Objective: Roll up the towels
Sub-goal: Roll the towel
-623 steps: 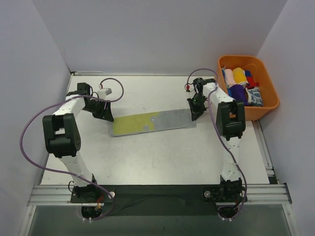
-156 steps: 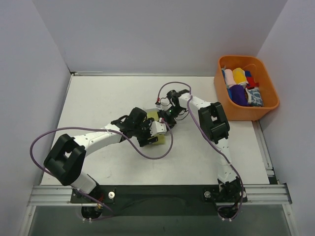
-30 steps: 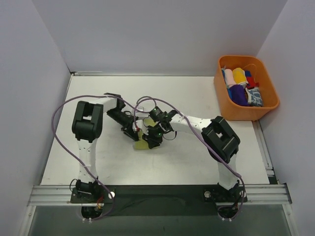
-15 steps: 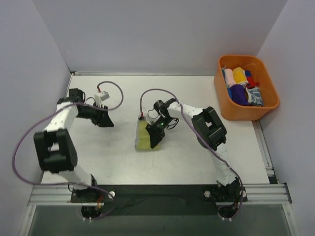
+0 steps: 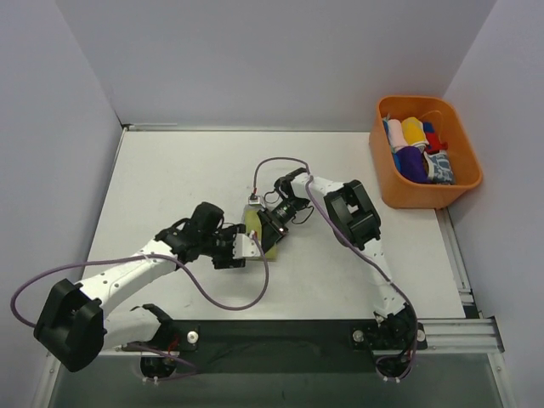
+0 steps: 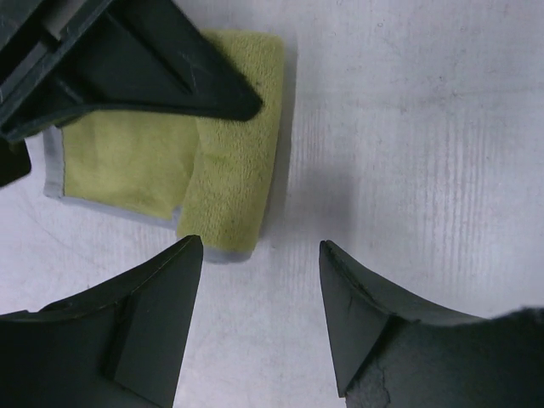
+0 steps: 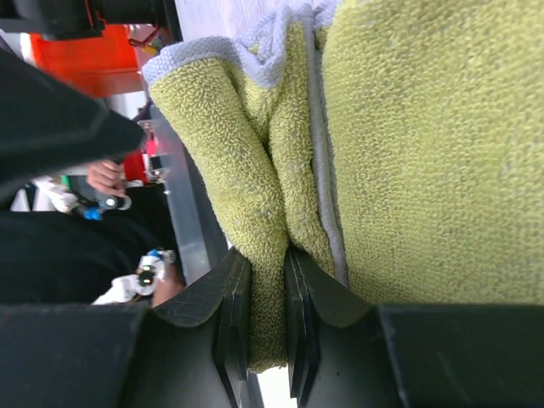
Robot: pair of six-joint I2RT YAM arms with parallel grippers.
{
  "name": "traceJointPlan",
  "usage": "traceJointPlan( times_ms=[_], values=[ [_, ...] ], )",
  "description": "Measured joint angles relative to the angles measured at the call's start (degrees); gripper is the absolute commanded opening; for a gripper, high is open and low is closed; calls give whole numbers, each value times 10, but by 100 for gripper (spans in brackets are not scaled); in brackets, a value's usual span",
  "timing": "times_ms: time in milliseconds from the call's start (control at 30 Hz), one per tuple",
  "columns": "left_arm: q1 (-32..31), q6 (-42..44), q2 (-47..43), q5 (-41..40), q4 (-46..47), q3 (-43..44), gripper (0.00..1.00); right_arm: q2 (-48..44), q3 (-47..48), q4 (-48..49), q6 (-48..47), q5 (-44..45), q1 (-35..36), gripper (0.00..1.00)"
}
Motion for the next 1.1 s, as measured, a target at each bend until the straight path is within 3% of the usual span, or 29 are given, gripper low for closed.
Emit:
traceJointPlan(
  times_ms=[167,367,500,567,633,867,967,1100],
  values=[
    [-64,35,35,-63,80,-12,68,16,12,-18,15,-13,-3,4],
    [-82,76,85,-95,148,-30,66,25,17,-31,19,-22,-3,5],
    [-87,94,134,-104,169,-30,54,27,17,-36,21,-26,-3,6],
    [-88,98,153,-106,169,-27,36,27,17,-37,22,-26,-3,7],
    [-88,99,165,-106,159,-12,24,27,17,-39,22,-24,-3,12],
    [-77,90,221,-50,43,79,8,5,13,-55,37,4,-12,54],
    [-63,88,252,-7,-15,124,7,-26,12,-53,43,37,-16,64],
    [-27,73,307,71,-106,189,7,-75,11,-19,49,103,-52,65]
  ],
)
